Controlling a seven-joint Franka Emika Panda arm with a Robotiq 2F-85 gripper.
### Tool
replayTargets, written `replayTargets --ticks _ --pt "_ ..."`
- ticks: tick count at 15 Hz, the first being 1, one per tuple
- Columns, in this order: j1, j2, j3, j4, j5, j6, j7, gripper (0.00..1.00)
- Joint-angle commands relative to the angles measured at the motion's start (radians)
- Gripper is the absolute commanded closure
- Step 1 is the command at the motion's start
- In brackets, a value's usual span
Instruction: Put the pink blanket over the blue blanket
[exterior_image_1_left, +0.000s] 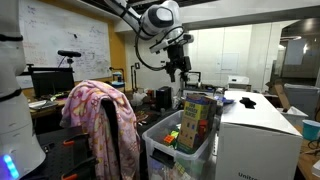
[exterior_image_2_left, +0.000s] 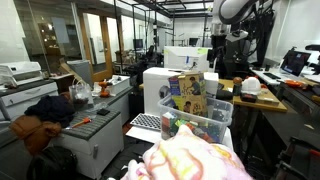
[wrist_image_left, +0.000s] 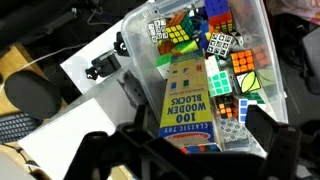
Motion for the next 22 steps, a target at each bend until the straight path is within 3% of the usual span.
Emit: replayTargets --ticks 1,22 --pt "-0.022 -0.001 -0.004 0.054 -0.022 -0.119 -0.034 0.00" --pt "-0.040 0.000 -0.004 0.050 -0.007 -0.109 -0.038 0.00"
